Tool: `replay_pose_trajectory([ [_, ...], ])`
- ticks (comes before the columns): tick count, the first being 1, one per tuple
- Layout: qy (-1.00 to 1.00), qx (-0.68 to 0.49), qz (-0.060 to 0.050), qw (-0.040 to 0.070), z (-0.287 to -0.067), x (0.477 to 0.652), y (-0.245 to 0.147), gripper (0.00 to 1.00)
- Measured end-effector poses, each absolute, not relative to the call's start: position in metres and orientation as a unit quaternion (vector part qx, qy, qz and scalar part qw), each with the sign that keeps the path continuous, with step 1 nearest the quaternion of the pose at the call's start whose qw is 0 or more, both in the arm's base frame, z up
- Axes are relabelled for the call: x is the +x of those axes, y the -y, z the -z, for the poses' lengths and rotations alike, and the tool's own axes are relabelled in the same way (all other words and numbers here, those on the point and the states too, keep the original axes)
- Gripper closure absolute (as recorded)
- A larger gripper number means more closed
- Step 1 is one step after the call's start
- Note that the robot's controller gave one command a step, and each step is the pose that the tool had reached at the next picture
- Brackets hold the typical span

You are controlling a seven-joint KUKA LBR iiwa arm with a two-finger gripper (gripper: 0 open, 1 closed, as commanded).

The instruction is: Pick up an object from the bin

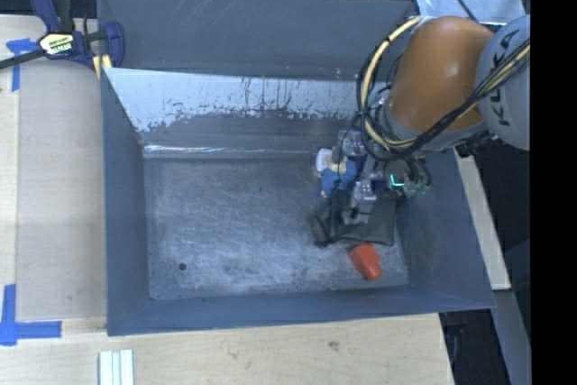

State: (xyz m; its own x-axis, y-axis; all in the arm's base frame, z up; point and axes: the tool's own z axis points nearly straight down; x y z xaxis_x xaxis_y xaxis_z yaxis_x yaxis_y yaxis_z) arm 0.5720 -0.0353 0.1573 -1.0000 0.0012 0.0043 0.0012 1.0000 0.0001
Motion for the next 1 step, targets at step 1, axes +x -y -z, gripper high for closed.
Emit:
replay_pose_trajectory([
  [1,1.000,0.000,0.000,-0.002,-0.1616,0.5740,0.0352,1.00],
])
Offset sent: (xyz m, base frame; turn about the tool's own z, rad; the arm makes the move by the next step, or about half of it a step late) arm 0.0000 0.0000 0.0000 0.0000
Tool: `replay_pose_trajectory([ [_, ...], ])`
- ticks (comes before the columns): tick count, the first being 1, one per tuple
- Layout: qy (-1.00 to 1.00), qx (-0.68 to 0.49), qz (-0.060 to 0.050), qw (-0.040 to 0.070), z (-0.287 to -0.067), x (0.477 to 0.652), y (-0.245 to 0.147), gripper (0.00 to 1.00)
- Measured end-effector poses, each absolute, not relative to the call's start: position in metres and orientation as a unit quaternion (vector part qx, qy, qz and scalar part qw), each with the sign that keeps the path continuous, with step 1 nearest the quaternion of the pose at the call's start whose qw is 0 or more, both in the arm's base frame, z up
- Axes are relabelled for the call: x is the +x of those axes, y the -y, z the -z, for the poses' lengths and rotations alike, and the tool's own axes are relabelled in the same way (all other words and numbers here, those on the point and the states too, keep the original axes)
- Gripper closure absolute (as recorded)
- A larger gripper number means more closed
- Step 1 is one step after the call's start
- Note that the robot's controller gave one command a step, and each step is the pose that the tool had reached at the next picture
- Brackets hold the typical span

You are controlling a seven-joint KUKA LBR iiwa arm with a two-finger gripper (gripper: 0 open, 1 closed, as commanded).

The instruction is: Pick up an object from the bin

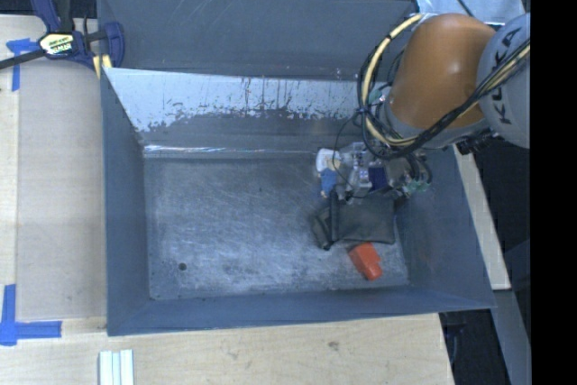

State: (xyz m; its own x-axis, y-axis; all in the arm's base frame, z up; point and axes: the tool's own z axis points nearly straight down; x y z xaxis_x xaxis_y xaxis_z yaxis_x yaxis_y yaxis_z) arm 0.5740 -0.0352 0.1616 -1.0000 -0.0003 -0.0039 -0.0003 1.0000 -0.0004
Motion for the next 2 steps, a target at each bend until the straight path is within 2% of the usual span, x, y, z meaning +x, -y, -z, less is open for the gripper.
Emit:
replay_pose_trajectory([
  [1,-0.999,0.050,0.001,0.000,-0.161,0.523,0.066,1.00],
  [2,-0.992,-0.125,0.000,0.000,-0.166,0.508,0.076,1.00],
])
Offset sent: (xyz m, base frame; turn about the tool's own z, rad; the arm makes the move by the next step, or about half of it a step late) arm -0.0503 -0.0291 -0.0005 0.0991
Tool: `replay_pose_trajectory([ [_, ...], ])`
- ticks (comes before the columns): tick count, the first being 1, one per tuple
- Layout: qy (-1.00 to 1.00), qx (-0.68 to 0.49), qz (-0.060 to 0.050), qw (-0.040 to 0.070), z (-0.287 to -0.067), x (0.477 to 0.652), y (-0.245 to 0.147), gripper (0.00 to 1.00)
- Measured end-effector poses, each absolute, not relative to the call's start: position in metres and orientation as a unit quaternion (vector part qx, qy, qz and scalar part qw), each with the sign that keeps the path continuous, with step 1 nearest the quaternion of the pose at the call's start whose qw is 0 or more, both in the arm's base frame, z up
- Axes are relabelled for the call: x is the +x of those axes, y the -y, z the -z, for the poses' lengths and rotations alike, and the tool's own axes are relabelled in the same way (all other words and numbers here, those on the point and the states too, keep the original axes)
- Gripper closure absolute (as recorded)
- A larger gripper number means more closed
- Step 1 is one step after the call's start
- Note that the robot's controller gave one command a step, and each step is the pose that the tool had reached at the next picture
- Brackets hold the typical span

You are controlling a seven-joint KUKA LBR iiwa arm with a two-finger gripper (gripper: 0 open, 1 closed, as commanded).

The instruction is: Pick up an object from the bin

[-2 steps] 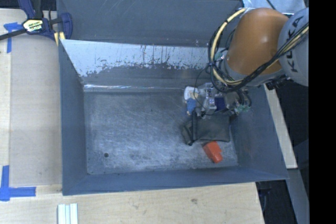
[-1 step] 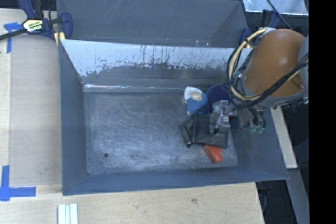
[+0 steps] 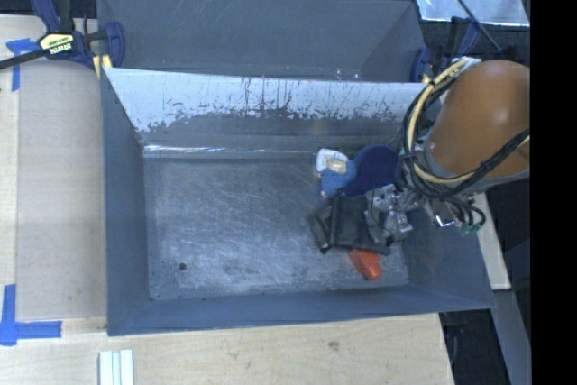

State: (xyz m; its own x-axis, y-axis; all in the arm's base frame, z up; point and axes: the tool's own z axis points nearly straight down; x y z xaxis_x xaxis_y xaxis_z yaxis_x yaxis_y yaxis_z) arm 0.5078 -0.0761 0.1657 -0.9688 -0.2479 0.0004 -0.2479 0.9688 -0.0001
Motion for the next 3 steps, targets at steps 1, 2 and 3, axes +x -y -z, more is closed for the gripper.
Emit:
replay_pose_trajectory([
  [1,0.928,0.371,0.000,0.001,-0.162,0.498,0.097,1.00],
  [2,0.877,0.481,-0.001,-0.002,-0.159,0.495,0.119,1.00],
  [3,0.891,0.454,-0.002,-0.003,-0.165,0.518,0.146,1.00],
])
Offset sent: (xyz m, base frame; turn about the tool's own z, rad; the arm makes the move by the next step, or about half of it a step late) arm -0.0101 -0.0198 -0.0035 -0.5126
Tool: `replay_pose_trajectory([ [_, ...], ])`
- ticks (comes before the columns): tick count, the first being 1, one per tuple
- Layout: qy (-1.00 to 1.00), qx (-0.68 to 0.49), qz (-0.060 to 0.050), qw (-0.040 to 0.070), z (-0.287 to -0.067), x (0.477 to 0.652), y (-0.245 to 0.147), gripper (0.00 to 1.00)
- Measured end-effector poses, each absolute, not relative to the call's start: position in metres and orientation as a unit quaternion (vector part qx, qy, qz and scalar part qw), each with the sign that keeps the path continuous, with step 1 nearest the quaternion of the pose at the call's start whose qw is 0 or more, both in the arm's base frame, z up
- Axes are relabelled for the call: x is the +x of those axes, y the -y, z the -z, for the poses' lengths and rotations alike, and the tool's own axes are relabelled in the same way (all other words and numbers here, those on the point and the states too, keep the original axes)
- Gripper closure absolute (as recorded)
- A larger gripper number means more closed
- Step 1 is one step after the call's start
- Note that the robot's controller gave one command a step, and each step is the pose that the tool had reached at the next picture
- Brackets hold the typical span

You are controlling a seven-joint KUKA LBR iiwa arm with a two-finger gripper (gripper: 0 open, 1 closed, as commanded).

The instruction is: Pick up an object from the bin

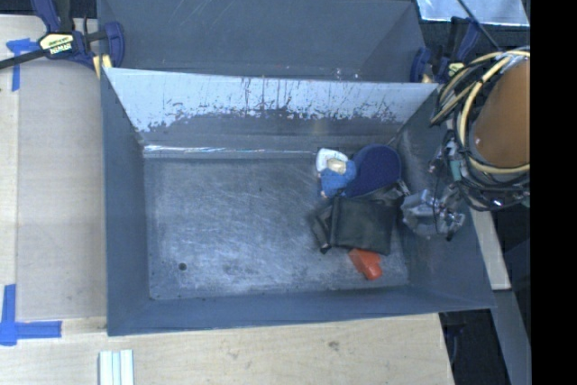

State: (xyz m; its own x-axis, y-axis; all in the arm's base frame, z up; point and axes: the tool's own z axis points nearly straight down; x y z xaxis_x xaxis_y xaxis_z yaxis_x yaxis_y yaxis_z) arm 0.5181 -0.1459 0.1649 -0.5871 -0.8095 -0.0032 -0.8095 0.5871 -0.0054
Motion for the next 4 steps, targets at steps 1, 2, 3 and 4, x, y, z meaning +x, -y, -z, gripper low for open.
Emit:
replay_pose_trajectory([
  [1,-0.890,-0.455,0.000,0.002,-0.164,0.517,0.145,0.00],
  [2,-0.862,-0.507,0.004,0.004,-0.100,0.561,0.114,0.00],
  [3,-0.844,-0.537,0.007,0.010,-0.091,0.571,0.115,0.00],
  [4,-0.845,-0.534,0.009,0.012,-0.093,0.573,0.116,1.00],
])
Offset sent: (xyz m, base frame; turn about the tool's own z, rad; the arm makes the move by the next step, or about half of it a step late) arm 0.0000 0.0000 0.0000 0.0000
